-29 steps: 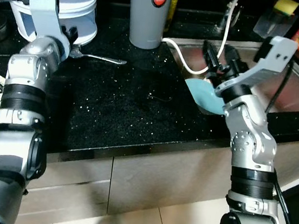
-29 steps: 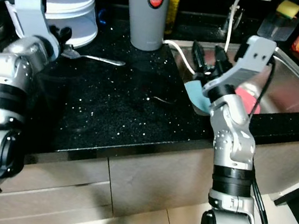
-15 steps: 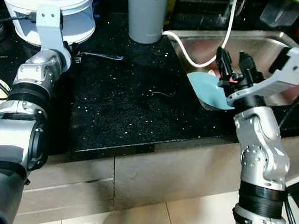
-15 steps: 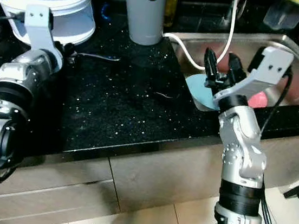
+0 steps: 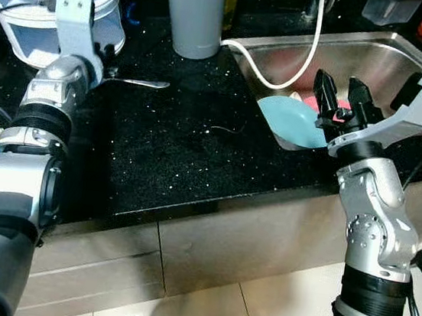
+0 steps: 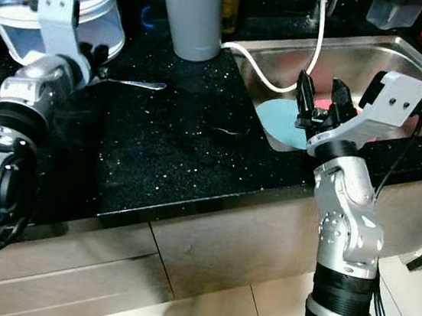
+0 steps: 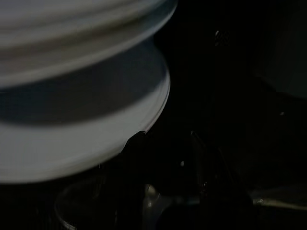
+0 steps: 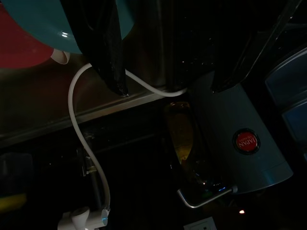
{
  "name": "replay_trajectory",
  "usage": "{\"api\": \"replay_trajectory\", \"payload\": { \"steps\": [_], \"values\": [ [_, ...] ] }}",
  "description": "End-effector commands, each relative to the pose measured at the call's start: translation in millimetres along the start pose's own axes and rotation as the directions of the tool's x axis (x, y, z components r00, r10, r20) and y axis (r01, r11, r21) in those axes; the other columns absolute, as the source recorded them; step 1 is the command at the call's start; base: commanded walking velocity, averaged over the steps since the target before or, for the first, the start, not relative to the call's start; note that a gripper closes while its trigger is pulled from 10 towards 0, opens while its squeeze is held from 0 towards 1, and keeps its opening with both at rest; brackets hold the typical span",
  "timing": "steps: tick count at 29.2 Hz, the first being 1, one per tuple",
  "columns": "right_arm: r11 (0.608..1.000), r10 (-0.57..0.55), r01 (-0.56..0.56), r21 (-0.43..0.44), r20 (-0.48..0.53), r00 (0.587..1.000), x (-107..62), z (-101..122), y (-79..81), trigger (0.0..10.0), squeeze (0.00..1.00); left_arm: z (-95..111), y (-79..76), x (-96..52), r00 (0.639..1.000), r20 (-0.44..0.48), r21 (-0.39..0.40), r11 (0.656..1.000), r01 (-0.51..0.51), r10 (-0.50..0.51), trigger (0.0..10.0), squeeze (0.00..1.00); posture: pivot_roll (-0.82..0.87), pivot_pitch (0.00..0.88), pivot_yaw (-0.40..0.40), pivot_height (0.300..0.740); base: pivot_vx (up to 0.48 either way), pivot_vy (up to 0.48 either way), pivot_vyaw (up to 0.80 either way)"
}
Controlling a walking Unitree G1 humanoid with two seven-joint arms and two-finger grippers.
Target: Kitchen organization
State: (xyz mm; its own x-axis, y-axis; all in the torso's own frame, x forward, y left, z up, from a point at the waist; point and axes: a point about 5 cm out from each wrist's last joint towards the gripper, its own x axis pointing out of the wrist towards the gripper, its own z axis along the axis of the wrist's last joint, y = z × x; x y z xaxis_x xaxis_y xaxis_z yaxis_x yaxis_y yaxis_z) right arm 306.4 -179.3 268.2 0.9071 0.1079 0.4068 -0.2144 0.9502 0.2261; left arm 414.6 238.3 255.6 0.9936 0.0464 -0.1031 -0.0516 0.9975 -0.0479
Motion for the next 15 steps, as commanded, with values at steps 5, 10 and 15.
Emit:
{"api": "replay_trajectory", "payload": {
  "steps": [5, 10, 15],
  "values": [
    [1.0, -0.013, 0.013, -0.004, -0.014, 1.0, -5.7, 0.8, -1.4, 10.0, 0.0, -33.3, 25.8, -6.8, 0.99, -0.138, -0.134, 0.989, -0.058, 0.039, 10.0, 0.0, -0.06, 0.129, 0.062, 0.74, 0.0, 0.0, 0.0],
    [1.0, -0.017, 0.017, -0.005, -0.022, 1.0, -6.3, -1.0, -1.2, 10.0, 0.0, -42.7, 18.3, -7.4, 0.982, -0.178, -0.181, 0.983, 0.031, -0.064, 10.0, 0.0, -0.05, 0.128, 0.063, 0.74, 0.0, 0.0, 0.0],
    [1.0, -0.014, 0.014, 0.0, -0.023, 1.0, -4.7, -2.4, 0.1, 10.0, 0.0, -44.7, 12.2, -7.6, 0.974, -0.193, -0.185, 0.979, 0.083, -0.119, 10.0, 0.0, -0.04, 0.12, 0.061, 0.74, 0.0, 0.0, 0.0]
  ]
}}
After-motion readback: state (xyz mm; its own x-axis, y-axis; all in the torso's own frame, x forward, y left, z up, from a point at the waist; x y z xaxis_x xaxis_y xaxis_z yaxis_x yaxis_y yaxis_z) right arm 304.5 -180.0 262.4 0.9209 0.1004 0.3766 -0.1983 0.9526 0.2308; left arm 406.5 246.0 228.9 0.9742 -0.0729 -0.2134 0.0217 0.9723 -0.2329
